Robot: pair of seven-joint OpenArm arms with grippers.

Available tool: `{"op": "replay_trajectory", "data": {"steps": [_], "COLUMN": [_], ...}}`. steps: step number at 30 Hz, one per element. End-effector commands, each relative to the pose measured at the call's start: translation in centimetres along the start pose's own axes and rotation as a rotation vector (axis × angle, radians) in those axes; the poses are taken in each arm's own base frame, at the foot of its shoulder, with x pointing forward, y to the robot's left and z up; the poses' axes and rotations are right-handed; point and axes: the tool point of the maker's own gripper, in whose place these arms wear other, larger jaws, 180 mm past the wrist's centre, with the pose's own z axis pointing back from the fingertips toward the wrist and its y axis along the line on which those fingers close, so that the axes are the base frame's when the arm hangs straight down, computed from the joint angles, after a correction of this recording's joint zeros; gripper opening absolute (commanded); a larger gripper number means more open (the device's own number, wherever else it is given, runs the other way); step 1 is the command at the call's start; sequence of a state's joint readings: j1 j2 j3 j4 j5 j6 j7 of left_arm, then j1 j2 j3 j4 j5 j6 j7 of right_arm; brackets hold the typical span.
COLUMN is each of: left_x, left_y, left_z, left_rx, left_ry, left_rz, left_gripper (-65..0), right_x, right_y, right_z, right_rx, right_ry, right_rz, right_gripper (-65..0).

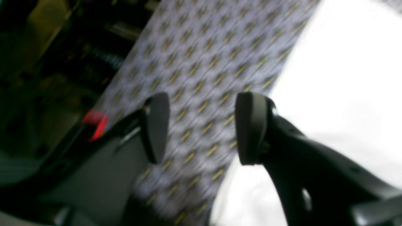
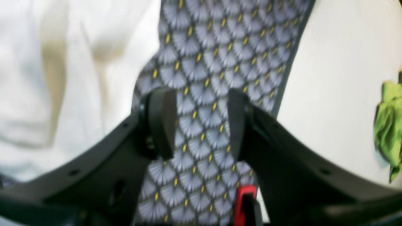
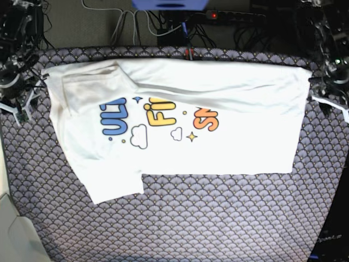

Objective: Fold the T-shirt properly
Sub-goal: 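Release the shirt and move both grippers toward the hem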

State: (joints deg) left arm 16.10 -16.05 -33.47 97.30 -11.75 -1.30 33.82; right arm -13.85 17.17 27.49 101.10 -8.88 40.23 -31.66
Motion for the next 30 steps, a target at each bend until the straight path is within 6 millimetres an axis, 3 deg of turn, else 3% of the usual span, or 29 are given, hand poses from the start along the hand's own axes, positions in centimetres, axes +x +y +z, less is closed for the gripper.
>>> {"op": "replay_trajectory", "data": {"steps": [1, 6, 15, 23, 30], "left_x": [2.0, 4.5, 6.3, 8.1, 8.4], "left_y": [0.4, -1.7, -6.3, -10.0, -11.1], "left_z": [-0.3, -3.4, -9.1, -11.6, -12.7], "left_rx": [0.018, -0.018, -0.093, -0.152, -0.163], "left_ry": [-0.058, -0.083, -0.029, 0.0, 0.027], "left_rz": [0.004, 0.058, 0.121, 0.113, 0.132], "left_gripper": [-31.8, -31.8, -31.9, -32.0, -32.0], "right_x": [2.6, 6.9, 10.7, 12.8, 12.8], "right_y": [-0.4, 0.7, -1.1, -0.5, 0.3], "right_z": [-0.2, -2.8, -10.1, -13.8, -15.1], "right_rx": [-0.003, 0.049, 0.13, 0.228, 0.274], "right_ry": [-0.071, -0.097, -0.013, -0.003, -0.016], "right_rz": [0.022, 0.071, -0.011, -0.075, -0.128], "right_gripper": [-37.1, -37.0, -37.0, -37.1, -37.1]}}
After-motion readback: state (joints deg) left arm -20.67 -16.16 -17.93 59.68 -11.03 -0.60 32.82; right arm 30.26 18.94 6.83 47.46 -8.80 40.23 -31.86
